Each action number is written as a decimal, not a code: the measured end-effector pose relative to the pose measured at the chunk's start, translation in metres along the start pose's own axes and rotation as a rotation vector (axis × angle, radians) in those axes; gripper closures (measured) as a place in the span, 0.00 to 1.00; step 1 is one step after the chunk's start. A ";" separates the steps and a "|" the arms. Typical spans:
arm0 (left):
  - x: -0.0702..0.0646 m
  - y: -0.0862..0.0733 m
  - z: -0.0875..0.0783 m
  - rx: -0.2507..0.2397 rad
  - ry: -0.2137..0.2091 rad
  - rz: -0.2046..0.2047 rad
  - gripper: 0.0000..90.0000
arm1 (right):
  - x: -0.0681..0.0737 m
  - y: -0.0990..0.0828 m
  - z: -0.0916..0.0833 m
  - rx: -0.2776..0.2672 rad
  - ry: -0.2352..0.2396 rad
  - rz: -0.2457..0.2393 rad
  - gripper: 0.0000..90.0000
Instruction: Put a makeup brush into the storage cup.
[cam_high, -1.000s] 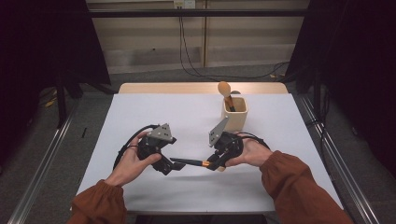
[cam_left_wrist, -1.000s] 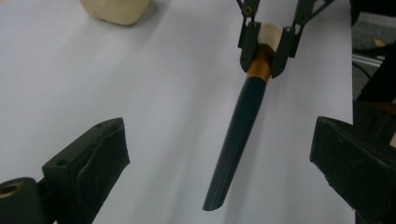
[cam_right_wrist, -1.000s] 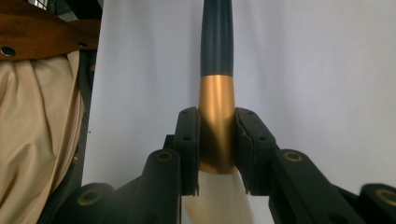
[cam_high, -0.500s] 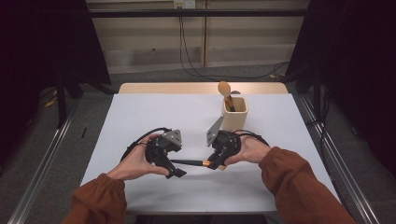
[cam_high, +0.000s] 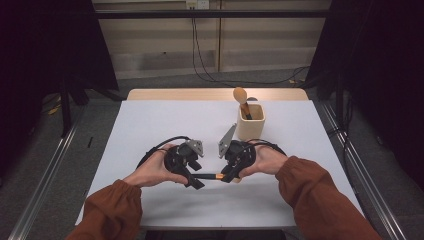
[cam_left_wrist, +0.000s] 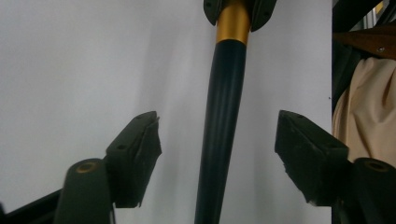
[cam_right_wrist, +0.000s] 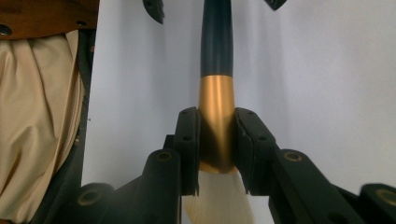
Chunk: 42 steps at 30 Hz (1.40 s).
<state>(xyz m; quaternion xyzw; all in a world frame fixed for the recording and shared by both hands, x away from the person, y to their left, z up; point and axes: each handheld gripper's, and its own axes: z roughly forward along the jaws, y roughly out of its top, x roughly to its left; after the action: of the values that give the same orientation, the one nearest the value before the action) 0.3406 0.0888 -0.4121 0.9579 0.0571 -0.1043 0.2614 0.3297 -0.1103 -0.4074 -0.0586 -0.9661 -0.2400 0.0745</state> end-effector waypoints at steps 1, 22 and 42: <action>0.000 0.001 0.000 -0.005 0.010 0.005 0.37 | 0.000 0.000 0.000 0.000 0.002 -0.002 0.80; 0.002 0.010 0.014 -0.047 0.005 0.058 0.63 | -0.001 0.002 0.002 -0.024 -0.002 -0.011 0.80; 0.002 0.013 0.018 -0.072 -0.017 0.058 0.82 | -0.002 -0.001 -0.001 -0.031 -0.025 -0.026 0.79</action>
<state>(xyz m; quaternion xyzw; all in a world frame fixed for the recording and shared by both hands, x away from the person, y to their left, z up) 0.3414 0.0687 -0.4215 0.9482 0.0311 -0.1026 0.2992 0.3314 -0.1124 -0.4071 -0.0504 -0.9638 -0.2553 0.0582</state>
